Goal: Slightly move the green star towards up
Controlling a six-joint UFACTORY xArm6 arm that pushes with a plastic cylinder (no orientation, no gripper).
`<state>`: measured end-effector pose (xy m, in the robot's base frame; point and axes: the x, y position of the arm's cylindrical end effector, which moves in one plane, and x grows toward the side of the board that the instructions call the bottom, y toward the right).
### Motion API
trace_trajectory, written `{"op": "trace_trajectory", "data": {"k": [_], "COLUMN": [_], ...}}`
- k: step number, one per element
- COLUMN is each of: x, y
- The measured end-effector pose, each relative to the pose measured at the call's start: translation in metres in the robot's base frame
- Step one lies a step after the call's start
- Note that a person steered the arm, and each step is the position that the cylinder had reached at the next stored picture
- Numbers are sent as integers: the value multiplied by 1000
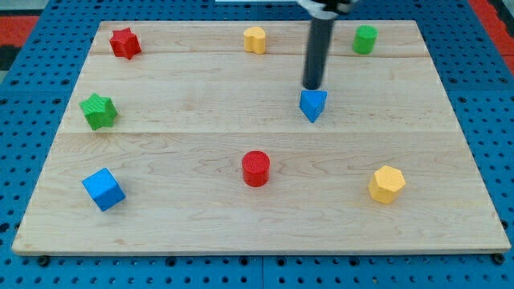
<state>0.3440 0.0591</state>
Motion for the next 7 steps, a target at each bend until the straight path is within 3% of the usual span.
{"op": "trace_trajectory", "data": {"k": [2,4,6,7], "x": [-15,46,80,118], "y": [-102,-123,-216,-228]}}
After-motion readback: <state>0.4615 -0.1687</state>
